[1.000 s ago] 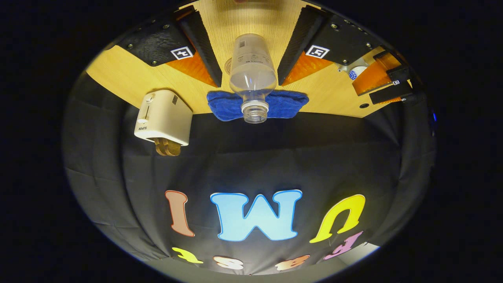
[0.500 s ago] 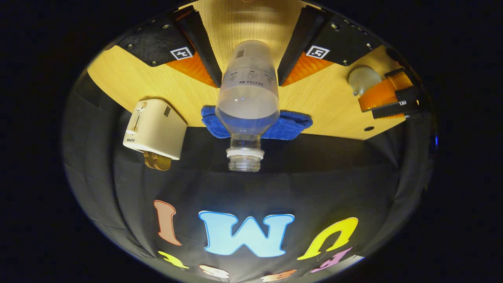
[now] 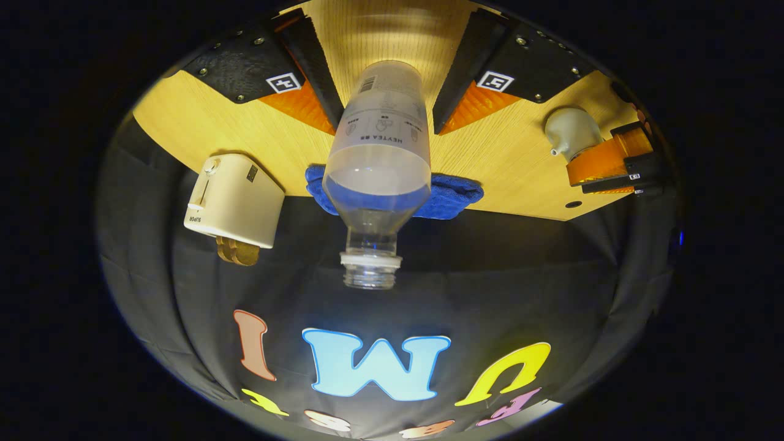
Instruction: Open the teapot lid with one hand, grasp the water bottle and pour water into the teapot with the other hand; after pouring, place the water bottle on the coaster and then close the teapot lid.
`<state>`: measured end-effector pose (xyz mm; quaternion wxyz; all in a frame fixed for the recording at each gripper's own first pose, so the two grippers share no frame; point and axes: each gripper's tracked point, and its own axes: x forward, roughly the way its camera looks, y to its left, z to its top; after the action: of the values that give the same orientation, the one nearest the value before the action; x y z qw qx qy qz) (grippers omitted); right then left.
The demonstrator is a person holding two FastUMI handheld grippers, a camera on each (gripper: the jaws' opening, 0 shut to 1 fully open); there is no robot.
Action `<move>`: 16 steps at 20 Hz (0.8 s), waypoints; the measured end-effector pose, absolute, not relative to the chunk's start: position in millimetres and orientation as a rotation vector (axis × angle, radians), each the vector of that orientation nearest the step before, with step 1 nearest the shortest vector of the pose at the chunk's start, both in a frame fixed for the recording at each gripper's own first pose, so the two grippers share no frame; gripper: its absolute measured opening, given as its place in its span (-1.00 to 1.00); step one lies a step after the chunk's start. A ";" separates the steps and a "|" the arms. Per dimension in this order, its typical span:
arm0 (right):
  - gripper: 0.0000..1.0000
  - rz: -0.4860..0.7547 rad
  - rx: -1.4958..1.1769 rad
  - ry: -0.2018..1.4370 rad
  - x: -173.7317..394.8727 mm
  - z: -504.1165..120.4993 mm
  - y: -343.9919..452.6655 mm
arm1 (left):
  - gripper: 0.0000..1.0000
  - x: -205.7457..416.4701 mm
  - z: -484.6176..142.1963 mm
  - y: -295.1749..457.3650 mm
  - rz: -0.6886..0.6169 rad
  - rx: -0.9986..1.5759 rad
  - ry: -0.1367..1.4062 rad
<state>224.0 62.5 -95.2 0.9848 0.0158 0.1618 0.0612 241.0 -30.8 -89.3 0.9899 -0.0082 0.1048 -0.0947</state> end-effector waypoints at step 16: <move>0.48 0.098 0.104 0.331 224.2 -95.7 55.4 | -0.80 240.0 -77.6 -26.3 -0.206 -0.123 0.142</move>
<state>224.2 55.4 -95.7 0.9838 0.0519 0.1644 0.0485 240.0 -26.3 -77.6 0.9903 -0.0611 0.0709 -0.1025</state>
